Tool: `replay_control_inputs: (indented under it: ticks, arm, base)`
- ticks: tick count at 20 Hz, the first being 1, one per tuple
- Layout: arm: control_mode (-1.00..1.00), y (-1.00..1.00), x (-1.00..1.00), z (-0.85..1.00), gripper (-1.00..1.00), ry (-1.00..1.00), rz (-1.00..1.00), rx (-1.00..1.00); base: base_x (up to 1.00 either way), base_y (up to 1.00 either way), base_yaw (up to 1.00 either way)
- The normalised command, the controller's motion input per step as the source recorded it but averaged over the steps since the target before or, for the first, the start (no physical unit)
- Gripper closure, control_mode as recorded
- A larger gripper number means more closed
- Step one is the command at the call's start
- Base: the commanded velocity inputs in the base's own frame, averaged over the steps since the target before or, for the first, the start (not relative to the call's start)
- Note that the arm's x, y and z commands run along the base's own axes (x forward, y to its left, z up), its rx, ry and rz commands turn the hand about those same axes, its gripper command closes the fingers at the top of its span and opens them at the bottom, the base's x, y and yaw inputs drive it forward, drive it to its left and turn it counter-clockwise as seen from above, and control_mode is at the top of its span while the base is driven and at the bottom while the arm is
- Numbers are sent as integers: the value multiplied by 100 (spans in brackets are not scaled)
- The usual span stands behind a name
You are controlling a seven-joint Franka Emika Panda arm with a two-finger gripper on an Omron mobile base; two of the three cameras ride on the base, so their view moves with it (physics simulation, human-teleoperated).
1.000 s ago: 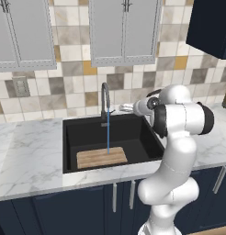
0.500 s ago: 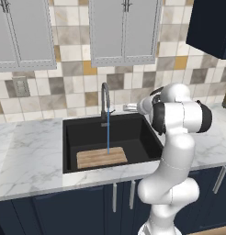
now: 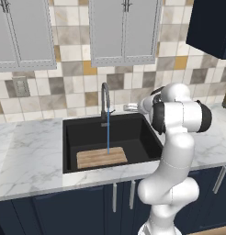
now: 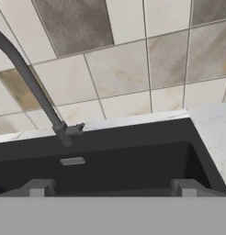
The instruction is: Turn on the sink faucet with hot water and rinse the cutting board for ten seconds, then turn off the faucet. Push the cutting board to reach the water if necessary.
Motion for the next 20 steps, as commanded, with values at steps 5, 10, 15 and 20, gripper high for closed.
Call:
replay_control_inputs:
  ticks: [5,10,15,20]
  arm:
    - [-100,0,0,0,-100,0,0,0]
    - [-100,0,0,0,-100,0,0,0]
    - [-100,0,0,0,-100,0,0,0]
    - [-100,0,0,0,-100,0,0,0]
  base:
    - [0,0,0]
    - [0,0,0]
    - [0,0,0]
    - [0,0,0]
